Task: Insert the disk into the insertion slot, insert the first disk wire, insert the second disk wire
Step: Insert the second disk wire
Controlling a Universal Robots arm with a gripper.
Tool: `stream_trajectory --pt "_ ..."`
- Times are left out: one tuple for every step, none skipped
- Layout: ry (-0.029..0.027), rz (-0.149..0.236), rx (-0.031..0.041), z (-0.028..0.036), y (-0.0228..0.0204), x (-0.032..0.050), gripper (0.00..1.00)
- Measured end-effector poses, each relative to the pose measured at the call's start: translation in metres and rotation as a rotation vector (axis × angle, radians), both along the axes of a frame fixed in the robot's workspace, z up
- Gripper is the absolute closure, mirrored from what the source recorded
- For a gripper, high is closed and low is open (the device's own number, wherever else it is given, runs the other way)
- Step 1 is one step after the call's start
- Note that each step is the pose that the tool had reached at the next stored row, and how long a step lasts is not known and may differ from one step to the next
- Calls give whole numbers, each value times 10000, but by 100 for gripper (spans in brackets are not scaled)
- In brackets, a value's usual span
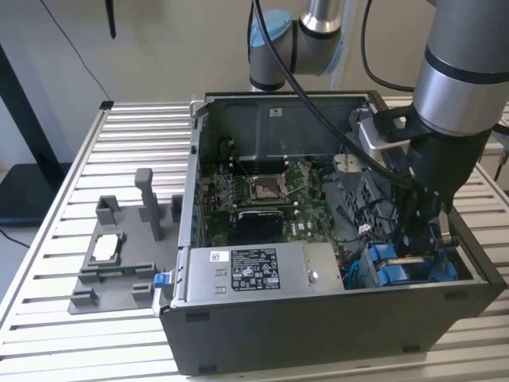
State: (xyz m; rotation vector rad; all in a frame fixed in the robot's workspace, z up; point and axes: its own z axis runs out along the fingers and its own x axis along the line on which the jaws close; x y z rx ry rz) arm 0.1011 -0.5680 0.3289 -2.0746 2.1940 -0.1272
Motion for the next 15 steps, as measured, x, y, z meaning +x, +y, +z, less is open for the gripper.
stream_trajectory --pt "0 -4 -1 0 0 0 84" --pt "0 -6 -2 0 0 0 84" --pt "0 -8 0 -2 0 1 84" --pt "-4 -9 4 -6 0 1 84" --pt "-7 -9 4 -8 0 1 84" --pt "-9 -10 5 -9 0 0 84" --pt "-9 -9 4 -9 0 1 84" --pt "-9 -10 4 -10 0 0 84" --pt "-10 -9 6 -11 0 1 84" --pt "-10 -10 7 -12 0 0 84" --pt "-10 -9 9 -11 0 1 84" --pt "-10 -9 12 -11 0 0 84" --pt "-11 -10 14 -10 0 0 84" --pt "-10 -10 14 -6 0 0 84" --pt "-10 -9 16 -4 0 0 84"
